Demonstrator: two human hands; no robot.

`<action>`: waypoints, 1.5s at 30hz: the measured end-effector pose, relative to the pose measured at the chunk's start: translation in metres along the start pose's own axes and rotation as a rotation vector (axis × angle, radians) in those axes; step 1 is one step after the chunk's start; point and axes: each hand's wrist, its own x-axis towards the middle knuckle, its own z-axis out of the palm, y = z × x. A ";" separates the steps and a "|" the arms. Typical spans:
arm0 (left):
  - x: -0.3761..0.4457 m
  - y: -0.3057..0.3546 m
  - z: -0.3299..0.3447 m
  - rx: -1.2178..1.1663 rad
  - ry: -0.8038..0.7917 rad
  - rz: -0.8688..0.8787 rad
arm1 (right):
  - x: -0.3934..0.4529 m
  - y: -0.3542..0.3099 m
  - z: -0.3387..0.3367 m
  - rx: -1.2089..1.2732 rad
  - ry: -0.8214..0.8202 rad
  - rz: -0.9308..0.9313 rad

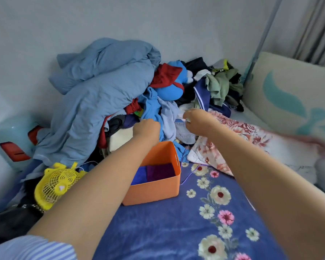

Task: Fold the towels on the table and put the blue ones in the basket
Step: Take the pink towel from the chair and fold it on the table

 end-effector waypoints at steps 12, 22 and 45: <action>-0.178 0.080 -0.053 -0.039 0.118 0.441 | -0.270 -0.033 -0.045 -0.023 0.209 0.367; -0.381 0.263 -0.092 -0.165 0.152 1.001 | -0.573 -0.017 -0.058 -0.026 0.267 0.971; -0.898 0.606 -0.133 -0.237 0.234 1.833 | -1.196 -0.026 -0.045 -0.036 0.303 1.636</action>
